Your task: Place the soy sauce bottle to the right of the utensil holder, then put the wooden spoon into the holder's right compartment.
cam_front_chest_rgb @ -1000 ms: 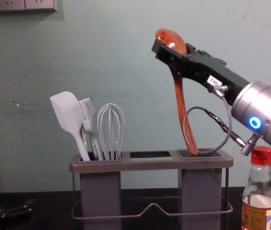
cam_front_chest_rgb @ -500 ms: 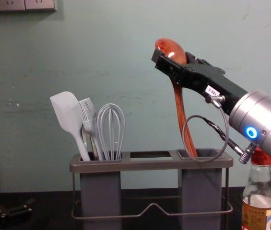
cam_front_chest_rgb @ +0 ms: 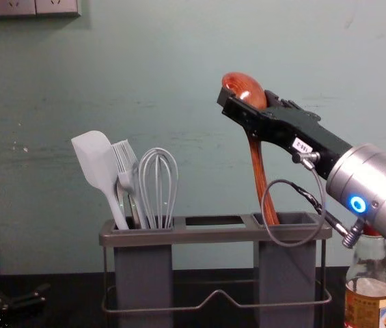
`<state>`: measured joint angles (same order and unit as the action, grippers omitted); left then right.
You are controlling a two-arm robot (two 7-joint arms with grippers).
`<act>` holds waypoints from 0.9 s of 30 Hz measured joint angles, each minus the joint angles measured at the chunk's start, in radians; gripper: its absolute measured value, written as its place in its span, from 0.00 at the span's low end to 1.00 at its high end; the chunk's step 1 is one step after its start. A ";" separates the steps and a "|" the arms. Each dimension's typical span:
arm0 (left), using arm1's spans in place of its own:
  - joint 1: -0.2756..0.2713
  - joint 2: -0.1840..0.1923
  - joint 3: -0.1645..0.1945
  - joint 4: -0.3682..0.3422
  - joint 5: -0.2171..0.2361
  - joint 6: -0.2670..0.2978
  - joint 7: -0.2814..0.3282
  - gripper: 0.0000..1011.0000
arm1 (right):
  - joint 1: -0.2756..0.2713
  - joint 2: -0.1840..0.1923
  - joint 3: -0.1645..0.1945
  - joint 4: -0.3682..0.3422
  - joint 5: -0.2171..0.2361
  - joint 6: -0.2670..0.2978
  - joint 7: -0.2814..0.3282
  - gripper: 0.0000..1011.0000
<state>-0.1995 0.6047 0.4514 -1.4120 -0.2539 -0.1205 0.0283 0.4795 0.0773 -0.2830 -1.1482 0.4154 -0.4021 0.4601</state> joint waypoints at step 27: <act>0.000 0.000 0.000 0.000 0.000 0.000 0.000 0.99 | -0.024 -0.013 0.029 0.088 0.017 -0.066 0.048 0.82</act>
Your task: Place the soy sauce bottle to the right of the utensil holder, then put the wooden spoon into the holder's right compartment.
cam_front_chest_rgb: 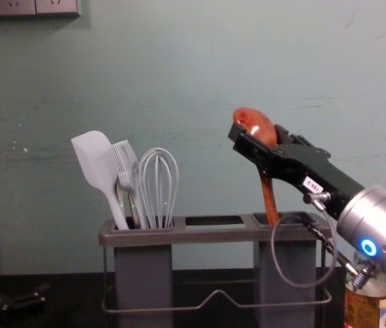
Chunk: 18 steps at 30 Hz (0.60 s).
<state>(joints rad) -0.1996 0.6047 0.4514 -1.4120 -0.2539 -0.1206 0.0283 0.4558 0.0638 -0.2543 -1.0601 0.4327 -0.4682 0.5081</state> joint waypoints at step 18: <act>0.000 0.000 0.000 0.000 0.000 0.000 0.000 0.99 | -0.048 0.008 0.007 -0.032 -0.011 0.020 -0.025 0.82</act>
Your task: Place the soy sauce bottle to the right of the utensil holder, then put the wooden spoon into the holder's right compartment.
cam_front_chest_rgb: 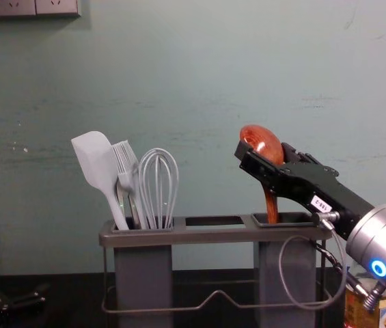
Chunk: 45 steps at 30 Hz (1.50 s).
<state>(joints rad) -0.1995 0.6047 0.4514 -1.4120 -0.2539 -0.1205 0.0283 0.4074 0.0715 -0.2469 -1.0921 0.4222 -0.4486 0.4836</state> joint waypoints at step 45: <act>0.000 0.000 0.000 0.000 0.000 0.000 0.000 0.99 | -0.282 0.175 0.053 -0.423 -0.016 0.154 -0.078 0.99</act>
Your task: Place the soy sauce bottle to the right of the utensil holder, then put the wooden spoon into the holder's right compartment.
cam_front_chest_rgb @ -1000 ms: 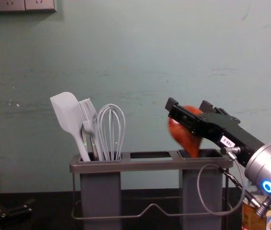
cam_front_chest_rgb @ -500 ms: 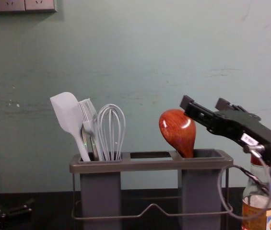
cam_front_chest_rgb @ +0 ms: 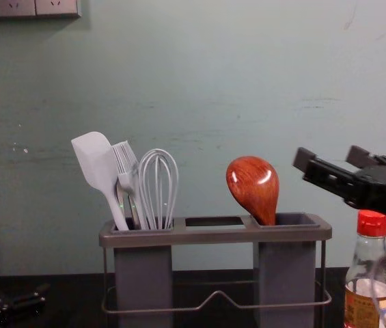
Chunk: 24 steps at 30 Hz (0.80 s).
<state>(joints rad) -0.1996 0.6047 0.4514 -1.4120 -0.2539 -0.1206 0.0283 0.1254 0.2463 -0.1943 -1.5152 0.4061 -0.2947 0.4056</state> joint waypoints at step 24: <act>0.000 0.000 0.000 0.000 0.000 0.000 0.000 0.99 | -0.201 0.114 0.034 -0.097 -0.187 -0.054 -0.055 0.99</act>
<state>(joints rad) -0.1995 0.6047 0.4514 -1.4120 -0.2539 -0.1206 0.0283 -0.0755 0.3608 -0.1601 -1.6120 0.2186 -0.3486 0.3502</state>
